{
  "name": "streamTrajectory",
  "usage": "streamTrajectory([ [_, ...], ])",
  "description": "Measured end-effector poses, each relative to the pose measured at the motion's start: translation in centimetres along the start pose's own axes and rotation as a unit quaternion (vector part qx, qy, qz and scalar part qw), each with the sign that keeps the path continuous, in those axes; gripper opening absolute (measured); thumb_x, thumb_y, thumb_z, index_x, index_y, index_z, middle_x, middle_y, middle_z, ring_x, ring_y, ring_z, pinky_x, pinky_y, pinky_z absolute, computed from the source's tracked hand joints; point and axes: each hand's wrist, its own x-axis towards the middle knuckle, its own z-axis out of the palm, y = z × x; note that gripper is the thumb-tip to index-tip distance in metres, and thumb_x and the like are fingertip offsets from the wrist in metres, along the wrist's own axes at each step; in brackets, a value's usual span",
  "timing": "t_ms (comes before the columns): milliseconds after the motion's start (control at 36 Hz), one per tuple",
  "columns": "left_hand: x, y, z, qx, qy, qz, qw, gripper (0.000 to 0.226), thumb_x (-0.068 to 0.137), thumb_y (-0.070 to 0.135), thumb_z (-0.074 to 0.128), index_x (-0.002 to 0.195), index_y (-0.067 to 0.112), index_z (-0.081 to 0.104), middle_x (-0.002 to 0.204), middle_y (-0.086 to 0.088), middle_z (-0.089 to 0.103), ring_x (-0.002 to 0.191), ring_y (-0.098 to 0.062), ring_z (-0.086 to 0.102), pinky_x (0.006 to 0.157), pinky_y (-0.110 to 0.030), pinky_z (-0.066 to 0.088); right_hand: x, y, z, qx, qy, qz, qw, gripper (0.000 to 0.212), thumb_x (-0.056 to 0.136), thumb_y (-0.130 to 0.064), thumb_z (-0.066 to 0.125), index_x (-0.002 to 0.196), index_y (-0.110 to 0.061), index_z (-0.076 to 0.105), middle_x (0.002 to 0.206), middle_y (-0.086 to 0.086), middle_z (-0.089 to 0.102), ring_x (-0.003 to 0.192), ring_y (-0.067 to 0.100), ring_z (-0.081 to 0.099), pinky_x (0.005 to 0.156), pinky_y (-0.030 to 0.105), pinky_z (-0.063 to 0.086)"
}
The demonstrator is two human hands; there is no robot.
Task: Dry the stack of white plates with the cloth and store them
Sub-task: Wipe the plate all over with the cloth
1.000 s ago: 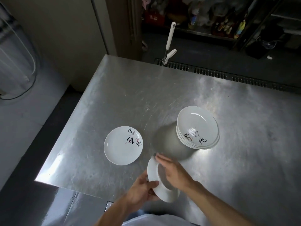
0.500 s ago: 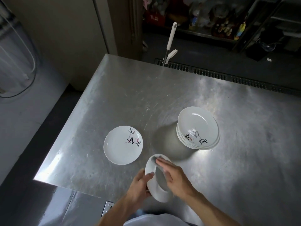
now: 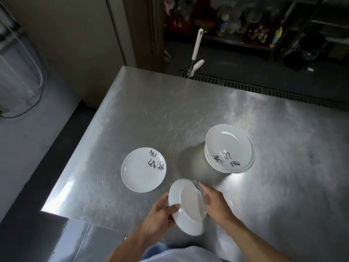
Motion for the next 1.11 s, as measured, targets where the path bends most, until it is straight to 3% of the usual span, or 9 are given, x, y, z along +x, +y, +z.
streamTrajectory([
  [167, 1.6, 1.4, 0.5, -0.085, 0.049, 0.016, 0.995, 0.044, 0.085, 0.001, 0.068, 0.125, 0.019, 0.064, 0.112, -0.017, 0.075, 0.087, -0.028, 0.075, 0.063, -0.037, 0.060, -3.1, -2.2, -0.3, 0.047, 0.009, -0.027, 0.998, 0.050, 0.100, 0.005, 0.045, 0.141, -0.023, 0.054, 0.139, -0.025, 0.052, 0.136, 0.002, 0.048, 0.110, 0.007, 0.029],
  [278, 2.1, 2.2, 2.4, -0.043, 0.028, 0.020, 0.998, 0.038, 0.096, 0.001, 0.061, 0.133, 0.008, 0.053, 0.125, -0.022, 0.070, 0.111, -0.037, 0.070, 0.086, -0.049, 0.062, -4.2, -4.7, 1.5, 0.005, -0.037, -0.112, 0.993, 0.059, 0.097, 0.007, 0.040, 0.151, -0.018, 0.044, 0.154, -0.020, 0.038, 0.146, -0.006, 0.025, 0.119, 0.014, 0.020],
  [556, 1.6, 3.4, 4.5, -0.021, 0.026, 0.007, 0.999, 0.035, 0.096, 0.000, 0.059, 0.130, 0.004, 0.055, 0.114, -0.024, 0.072, 0.090, -0.033, 0.071, 0.078, -0.045, 0.061, -1.8, -4.3, -3.2, -0.068, 0.015, -0.057, 0.996, 0.054, 0.094, 0.001, 0.053, 0.146, -0.016, 0.051, 0.146, -0.012, 0.049, 0.136, 0.011, 0.049, 0.114, 0.013, 0.031],
  [694, 1.7, 5.9, 4.9, -0.031, 0.026, -0.006, 0.999, 0.025, 0.097, -0.001, 0.056, 0.122, -0.002, 0.060, 0.112, -0.025, 0.072, 0.096, -0.032, 0.073, 0.075, -0.042, 0.063, -4.7, -3.7, -3.1, -0.066, -0.011, -0.144, 0.987, 0.075, 0.091, -0.056, 0.062, 0.153, -0.020, 0.039, 0.154, -0.021, 0.030, 0.143, -0.008, 0.030, 0.118, 0.014, 0.023],
  [750, 1.6, 6.5, 5.2, -0.032, 0.026, -0.021, 0.999, 0.019, 0.099, -0.001, 0.055, 0.116, -0.001, 0.063, 0.109, -0.022, 0.074, 0.095, -0.029, 0.073, 0.079, -0.041, 0.064, -4.9, -3.8, -3.2, -0.094, 0.012, -0.173, 0.980, 0.079, 0.085, -0.047, 0.074, 0.151, -0.016, 0.044, 0.153, -0.013, 0.038, 0.141, 0.001, 0.039, 0.117, 0.020, 0.029],
  [833, 1.5, 7.1, 5.8, -0.044, 0.039, -0.031, 0.998, 0.012, 0.100, 0.001, 0.053, 0.106, -0.001, 0.064, 0.094, -0.018, 0.075, 0.083, -0.023, 0.074, 0.074, -0.035, 0.064, -4.3, -4.7, -3.5, -0.117, 0.092, -0.201, 0.968, 0.061, 0.075, -0.011, 0.079, 0.134, -0.009, 0.064, 0.135, 0.000, 0.063, 0.120, 0.014, 0.063, 0.105, 0.027, 0.047],
  [917, 1.3, 7.7, 6.4, -0.074, 0.042, -0.033, 0.996, 0.011, 0.101, 0.011, 0.059, 0.108, 0.003, 0.059, 0.094, -0.023, 0.072, 0.079, -0.028, 0.075, 0.067, -0.034, 0.065, -3.4, -5.8, -4.3, -0.071, 0.137, -0.176, 0.972, 0.042, 0.079, -0.005, 0.074, 0.120, -0.015, 0.073, 0.111, -0.005, 0.074, 0.095, 0.007, 0.069, 0.090, 0.015, 0.050],
  [1000, 1.0, 8.0, 6.7, -0.021, 0.072, -0.029, 0.997, 0.027, 0.099, 0.032, 0.065, 0.111, 0.008, 0.063, 0.101, -0.022, 0.069, 0.083, -0.033, 0.070, 0.072, -0.039, 0.064, -2.5, -6.6, -5.9, 0.034, 0.133, -0.049, 0.989, 0.020, 0.089, -0.012, 0.065, 0.097, -0.028, 0.073, 0.071, -0.015, 0.065, 0.059, 0.002, 0.053, 0.059, 0.015, 0.049],
  [1111, 1.2, 7.3, 6.2, 0.201, 0.201, 0.128, 0.950, 0.019, 0.095, 0.032, 0.070, 0.108, 0.019, 0.065, 0.098, -0.007, 0.071, 0.078, -0.017, 0.063, 0.067, -0.031, 0.051, -1.8, -6.7, -7.8, 0.191, 0.154, 0.044, 0.968, 0.013, 0.087, -0.013, 0.068, 0.078, -0.022, 0.070, 0.054, -0.010, 0.044, 0.048, 0.010, 0.035, 0.039, 0.023, 0.037],
])
